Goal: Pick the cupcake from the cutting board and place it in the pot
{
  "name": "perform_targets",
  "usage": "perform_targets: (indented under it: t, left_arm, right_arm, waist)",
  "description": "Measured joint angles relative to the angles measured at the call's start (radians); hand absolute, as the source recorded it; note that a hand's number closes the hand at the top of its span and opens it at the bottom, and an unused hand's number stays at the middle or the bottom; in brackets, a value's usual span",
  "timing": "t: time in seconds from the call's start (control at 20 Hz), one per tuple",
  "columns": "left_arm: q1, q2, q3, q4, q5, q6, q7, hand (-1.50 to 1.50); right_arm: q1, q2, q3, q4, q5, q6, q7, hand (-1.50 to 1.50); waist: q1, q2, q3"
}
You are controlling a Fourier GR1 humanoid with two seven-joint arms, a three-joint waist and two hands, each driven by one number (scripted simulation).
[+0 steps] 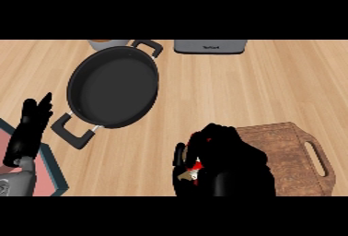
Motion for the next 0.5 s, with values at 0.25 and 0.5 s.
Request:
perform_targets:
  t: [0.25, 0.5]
  left_arm:
    - [0.004, -0.009, -0.009, 0.004, -0.005, -0.003, -0.012, 0.00]
    - [-0.007, -0.018, -0.022, 0.020, -0.019, 0.001, -0.021, 0.00]
  right_arm:
    - [-0.235, -0.003, -0.028, 0.059, -0.092, 0.016, 0.036, 1.50]
    - [-0.414, -0.003, -0.114, 0.169, -0.260, 0.013, 0.056, 1.50]
  waist:
    - [0.011, 0.001, -0.001]
    - [0.026, 0.002, -0.002]
